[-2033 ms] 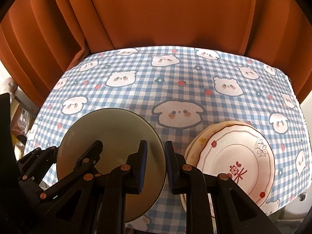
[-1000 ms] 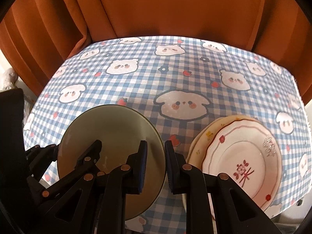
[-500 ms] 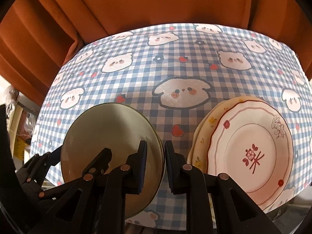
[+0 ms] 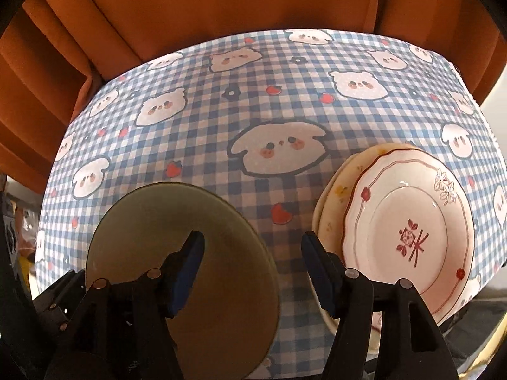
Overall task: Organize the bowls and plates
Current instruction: 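Lower the bowl into the nested bowls and open both tools, then grip the rim of the three stacked bowls with both tools and lift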
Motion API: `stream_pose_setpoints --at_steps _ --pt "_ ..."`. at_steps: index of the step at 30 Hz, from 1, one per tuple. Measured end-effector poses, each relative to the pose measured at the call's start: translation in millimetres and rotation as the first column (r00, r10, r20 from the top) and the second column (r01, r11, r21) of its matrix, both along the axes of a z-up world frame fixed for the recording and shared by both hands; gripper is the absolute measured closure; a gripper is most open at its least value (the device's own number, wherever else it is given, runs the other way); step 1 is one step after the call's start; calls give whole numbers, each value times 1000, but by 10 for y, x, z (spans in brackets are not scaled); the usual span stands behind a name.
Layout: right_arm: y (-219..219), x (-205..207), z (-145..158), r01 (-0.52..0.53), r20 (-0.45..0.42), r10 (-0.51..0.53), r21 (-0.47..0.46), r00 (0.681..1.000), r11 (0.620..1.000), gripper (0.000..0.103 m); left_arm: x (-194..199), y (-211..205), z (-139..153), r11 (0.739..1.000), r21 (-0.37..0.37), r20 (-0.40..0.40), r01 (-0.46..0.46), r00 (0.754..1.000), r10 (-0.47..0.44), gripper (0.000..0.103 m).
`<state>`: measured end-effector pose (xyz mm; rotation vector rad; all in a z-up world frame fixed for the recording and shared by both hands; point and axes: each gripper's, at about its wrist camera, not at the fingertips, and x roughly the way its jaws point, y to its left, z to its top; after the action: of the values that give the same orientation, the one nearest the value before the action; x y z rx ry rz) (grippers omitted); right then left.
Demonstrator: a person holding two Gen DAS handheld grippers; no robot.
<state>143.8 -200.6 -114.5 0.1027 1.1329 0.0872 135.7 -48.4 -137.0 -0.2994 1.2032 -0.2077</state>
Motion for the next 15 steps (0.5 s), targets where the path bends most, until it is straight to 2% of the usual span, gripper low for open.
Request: stream_pose_setpoints --at_steps 3,10,11,15 --pt "22 -22 -21 14 -10 -14 19 1000 1000 36 7 -16 -34 999 -40 -18 36 999 -37 40" --pt "22 -50 -89 62 -52 -59 60 997 996 40 39 -45 -47 993 -76 -29 94 995 -96 50" --pt "17 -48 -91 66 -56 -63 69 996 995 41 46 -52 -44 992 -79 -29 103 994 -105 54" --pt "-9 -29 -127 80 -77 -73 101 994 992 49 101 -82 -55 990 -71 -28 125 991 -128 54"
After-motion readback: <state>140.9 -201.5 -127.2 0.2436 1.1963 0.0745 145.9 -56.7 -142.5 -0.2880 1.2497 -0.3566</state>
